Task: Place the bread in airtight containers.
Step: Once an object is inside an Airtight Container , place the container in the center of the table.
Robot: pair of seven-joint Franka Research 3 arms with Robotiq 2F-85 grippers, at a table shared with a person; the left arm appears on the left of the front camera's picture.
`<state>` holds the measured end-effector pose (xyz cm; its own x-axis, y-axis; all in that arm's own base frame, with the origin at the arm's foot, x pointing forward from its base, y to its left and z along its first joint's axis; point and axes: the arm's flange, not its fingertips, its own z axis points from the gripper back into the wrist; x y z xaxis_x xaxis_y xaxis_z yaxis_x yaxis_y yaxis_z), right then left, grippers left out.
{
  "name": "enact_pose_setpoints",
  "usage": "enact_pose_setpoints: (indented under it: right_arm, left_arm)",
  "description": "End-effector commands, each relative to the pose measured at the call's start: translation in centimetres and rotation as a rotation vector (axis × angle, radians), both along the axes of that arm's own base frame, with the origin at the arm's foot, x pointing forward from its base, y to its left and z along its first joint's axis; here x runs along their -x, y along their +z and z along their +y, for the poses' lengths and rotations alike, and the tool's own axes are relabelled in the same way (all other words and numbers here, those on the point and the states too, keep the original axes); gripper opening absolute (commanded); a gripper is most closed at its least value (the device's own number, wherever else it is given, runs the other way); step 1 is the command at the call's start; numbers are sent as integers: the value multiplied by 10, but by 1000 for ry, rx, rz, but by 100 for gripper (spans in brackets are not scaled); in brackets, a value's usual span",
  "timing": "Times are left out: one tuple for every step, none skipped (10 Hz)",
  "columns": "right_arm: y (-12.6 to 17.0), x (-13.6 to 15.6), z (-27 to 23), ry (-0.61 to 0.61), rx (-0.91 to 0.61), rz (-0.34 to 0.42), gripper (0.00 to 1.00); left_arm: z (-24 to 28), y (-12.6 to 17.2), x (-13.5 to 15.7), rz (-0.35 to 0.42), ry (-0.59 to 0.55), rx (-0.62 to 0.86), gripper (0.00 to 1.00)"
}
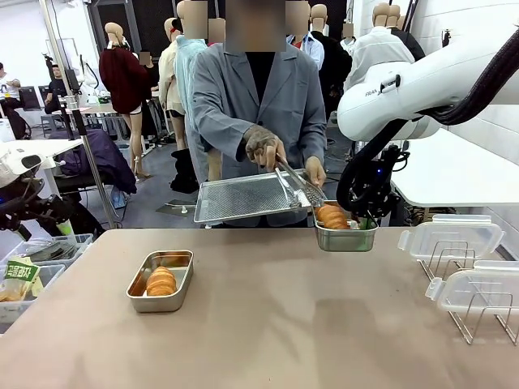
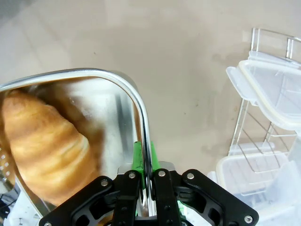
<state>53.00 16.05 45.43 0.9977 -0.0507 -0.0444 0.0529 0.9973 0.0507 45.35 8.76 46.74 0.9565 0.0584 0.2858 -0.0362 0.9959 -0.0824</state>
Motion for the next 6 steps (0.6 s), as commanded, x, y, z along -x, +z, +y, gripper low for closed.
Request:
enact_pose_setpoints:
  right_arm:
    - [2,4,-2,1,0,-8,0]
    - [2,4,-2,1,0,-8,0]
    - [2,4,-2,1,0,-8,0]
    - [2,4,-2,1,0,-8,0]
    - [2,4,-2,1,0,-8,0]
    - [2,4,-2,1,0,-8,0]
  left_arm:
    - [0,2,1,-3,20,4,100]
    - [0,2,1,-3,20,4,100]
    - [0,2,1,-3,20,4,100]
    - [0,2,1,-3,20,4,100]
    - [0,2,1,-3,20,4,100]
    - [0,2,1,-3,20,4,100]
